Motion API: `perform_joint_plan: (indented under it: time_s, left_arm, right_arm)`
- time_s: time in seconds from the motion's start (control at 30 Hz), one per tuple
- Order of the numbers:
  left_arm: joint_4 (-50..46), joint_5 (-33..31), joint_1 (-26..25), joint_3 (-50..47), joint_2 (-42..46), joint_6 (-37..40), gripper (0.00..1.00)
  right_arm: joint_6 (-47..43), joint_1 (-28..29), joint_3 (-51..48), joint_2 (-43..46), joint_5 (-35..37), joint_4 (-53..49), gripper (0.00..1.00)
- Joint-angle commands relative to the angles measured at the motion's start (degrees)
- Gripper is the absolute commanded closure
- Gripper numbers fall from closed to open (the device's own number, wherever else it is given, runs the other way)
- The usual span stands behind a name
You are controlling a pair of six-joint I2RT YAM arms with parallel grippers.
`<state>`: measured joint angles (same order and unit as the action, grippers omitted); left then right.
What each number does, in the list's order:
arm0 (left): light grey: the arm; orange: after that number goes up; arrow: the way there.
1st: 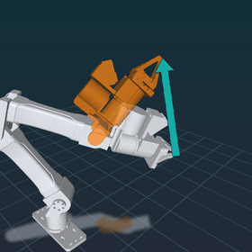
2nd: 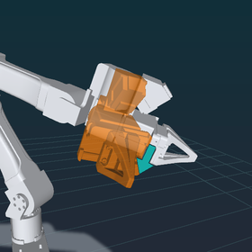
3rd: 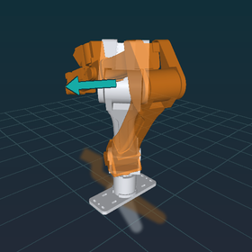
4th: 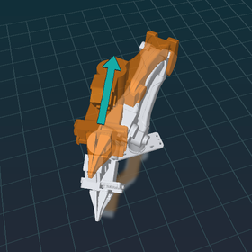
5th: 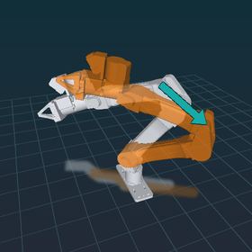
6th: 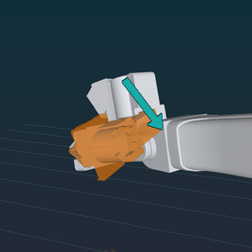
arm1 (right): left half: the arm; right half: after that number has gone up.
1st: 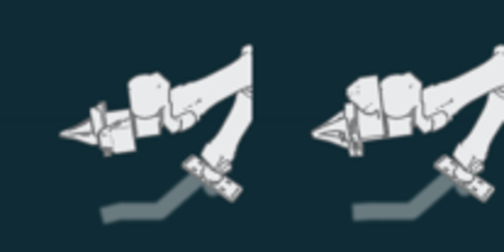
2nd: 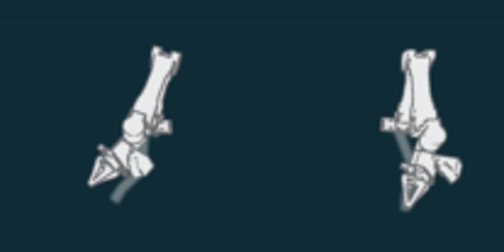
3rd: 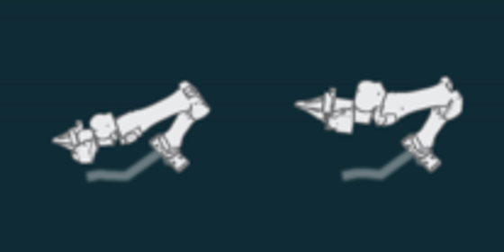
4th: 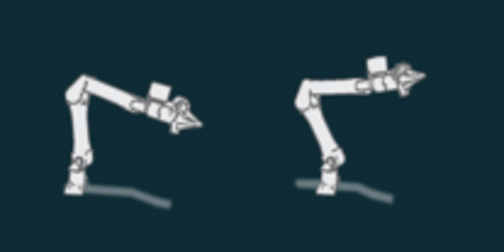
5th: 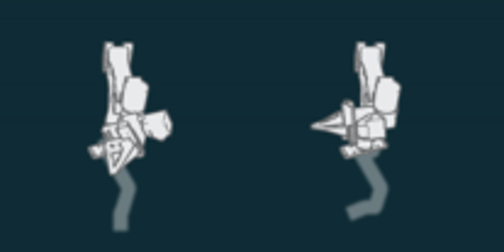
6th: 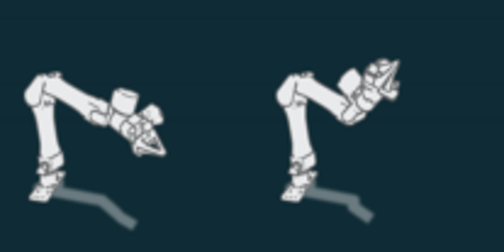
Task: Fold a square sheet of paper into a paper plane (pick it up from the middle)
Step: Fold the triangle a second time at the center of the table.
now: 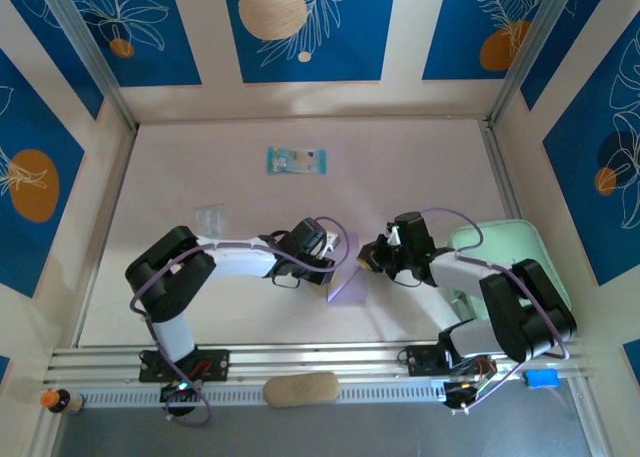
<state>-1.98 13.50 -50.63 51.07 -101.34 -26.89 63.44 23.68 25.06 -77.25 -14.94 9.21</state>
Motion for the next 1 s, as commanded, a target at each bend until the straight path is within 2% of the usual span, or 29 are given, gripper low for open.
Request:
perform_joint_plan:
  time_s: [0.0, 0.2, 0.4, 0.5, 0.63, 0.73, 0.83, 0.9, 0.97]
  left_arm:
    - [-4.3, -0.1, 0.6, -0.8, 0.0, 1.0, 1.0]
    - [-4.3, -0.1, 0.6, -0.7, -0.2, 1.0, 1.0]
    - [-4.6, -0.3, 0.6, -0.4, 0.0, 1.1, 1.0]
    - [-4.9, -0.4, 0.6, 0.0, 0.3, 0.9, 1.0]
    - [-5.8, -1.1, 0.8, 1.3, 1.8, 0.8, 1.0]
    - [-7.1, -1.7, 1.0, 2.9, 3.6, 0.4, 0.91]
    - [-8.2, -2.4, 1.0, 3.8, 6.1, -0.3, 0.76]
    - [-8.7, -2.7, 1.0, 3.8, 7.8, -0.9, 0.72]
    - [-8.2, -1.4, 1.0, 3.2, 9.4, -2.1, 0.73]
  right_arm:
    - [-2.4, 3.2, 2.2, 1.2, 0.7, -5.3, 0.96]
    - [-1.3, 6.3, 1.5, -3.4, 0.3, -2.3, 0.97]
    - [-1.8, 6.0, 0.6, -7.5, 0.5, -1.5, 0.98]
    - [-2.4, 6.5, -0.4, -8.2, 2.7, -3.6, 0.99]
    - [-0.9, 6.3, -3.4, -8.4, 3.2, -1.3, 0.99]
    - [-0.4, 6.2, -3.6, -8.4, 3.3, -1.2, 0.99]
    - [0.1, 6.2, -3.4, -8.1, 3.2, -0.8, 1.0]
    - [0.3, 6.2, -3.3, -8.0, 3.4, -1.0, 1.0]
    - [0.6, 6.2, -3.3, -8.1, 3.6, -1.0, 1.0]
